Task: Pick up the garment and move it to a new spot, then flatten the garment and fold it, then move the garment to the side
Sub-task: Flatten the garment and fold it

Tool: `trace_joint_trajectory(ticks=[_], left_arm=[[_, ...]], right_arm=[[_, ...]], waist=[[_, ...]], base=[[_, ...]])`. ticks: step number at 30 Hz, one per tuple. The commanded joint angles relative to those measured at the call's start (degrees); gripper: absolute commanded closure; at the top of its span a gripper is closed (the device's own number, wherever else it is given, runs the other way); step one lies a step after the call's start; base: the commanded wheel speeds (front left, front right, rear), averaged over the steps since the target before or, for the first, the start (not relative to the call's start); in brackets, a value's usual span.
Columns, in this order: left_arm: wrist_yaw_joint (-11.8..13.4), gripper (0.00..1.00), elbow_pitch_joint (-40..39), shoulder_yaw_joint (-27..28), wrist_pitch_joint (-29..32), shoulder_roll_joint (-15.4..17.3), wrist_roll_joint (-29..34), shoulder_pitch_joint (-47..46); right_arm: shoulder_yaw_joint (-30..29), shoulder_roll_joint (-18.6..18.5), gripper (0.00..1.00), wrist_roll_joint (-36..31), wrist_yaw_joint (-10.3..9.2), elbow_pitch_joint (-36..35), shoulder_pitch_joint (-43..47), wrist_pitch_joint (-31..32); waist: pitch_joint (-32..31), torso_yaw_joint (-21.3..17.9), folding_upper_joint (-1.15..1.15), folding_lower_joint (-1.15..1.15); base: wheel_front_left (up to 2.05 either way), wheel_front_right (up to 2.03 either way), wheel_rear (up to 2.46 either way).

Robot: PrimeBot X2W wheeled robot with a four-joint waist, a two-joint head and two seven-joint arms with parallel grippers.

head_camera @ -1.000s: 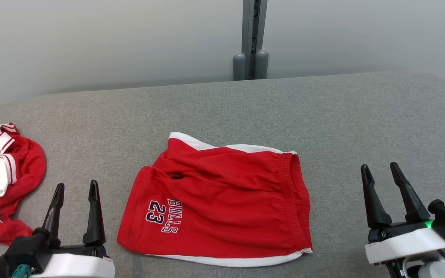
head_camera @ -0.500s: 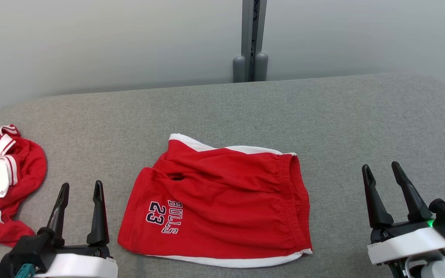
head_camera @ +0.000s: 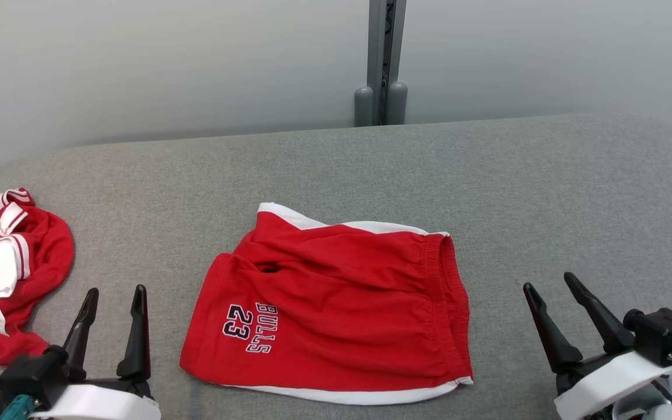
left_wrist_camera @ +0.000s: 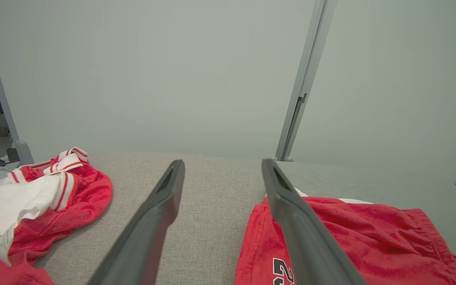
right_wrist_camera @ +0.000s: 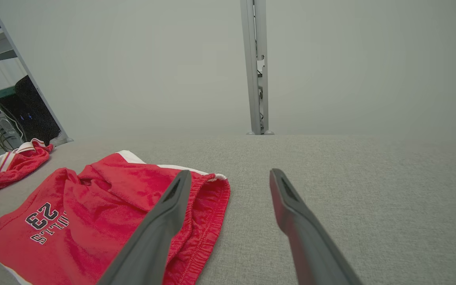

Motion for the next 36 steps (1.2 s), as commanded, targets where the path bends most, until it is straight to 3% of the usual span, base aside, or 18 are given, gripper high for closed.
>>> trace_joint_trajectory(ticks=[1,8,15,29,36], left_arm=[[-0.6,0.0,0.6,0.0,2.4,1.8,-0.6,0.4],[-1.6,0.0,1.3,-2.4,16.3,4.4,-3.5,2.0],[-1.4,0.0,0.6,-3.9,25.7,5.4,-5.2,3.1],[-2.3,0.0,1.3,-6.8,33.1,7.2,-8.4,2.4],[-3.0,0.0,6.2,-9.9,33.5,8.5,-11.3,-2.8]], right_arm=[[1.3,-2.2,0.0,1.6,0.01,0.2,0.6,1.7],[8.2,-6.2,0.0,8.8,0.01,-0.4,1.4,7.4],[14.1,-7.8,0.0,15.3,0.01,0.4,0.6,14.3],[21.3,-9.6,0.0,20.9,0.01,0.7,-2.0,17.4],[23.1,-9.5,0.0,21.2,0.01,1.9,-4.0,17.2]], waist=[[0.1,0.0,0.0,0.0],[1.2,0.5,0.0,0.0],[2.8,1.0,0.0,0.0],[4.2,1.4,0.0,0.0],[5.6,1.4,0.0,0.0]], base=[[0.0,0.0,0.0],[0.0,0.0,0.0],[0.0,0.0,0.0],[0.0,0.0,0.0],[0.0,0.0,0.0]])
